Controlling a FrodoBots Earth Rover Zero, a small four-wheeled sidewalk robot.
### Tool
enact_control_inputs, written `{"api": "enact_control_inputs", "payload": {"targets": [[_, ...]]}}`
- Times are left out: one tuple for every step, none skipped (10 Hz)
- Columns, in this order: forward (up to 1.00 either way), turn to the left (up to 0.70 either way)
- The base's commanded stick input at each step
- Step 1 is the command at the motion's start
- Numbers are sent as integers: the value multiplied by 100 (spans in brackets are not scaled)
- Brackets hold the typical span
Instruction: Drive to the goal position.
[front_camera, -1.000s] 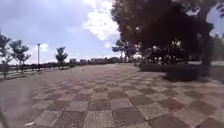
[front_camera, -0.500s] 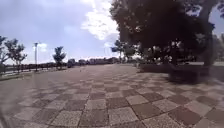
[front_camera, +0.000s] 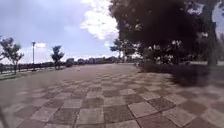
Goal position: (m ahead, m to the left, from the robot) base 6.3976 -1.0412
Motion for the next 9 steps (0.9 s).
{"api": "enact_control_inputs", "payload": {"targets": [[70, 0], [70, 0], [70, 0], [70, 0], [70, 0], [70, 0], [70, 0], [70, 0], [70, 0]]}}
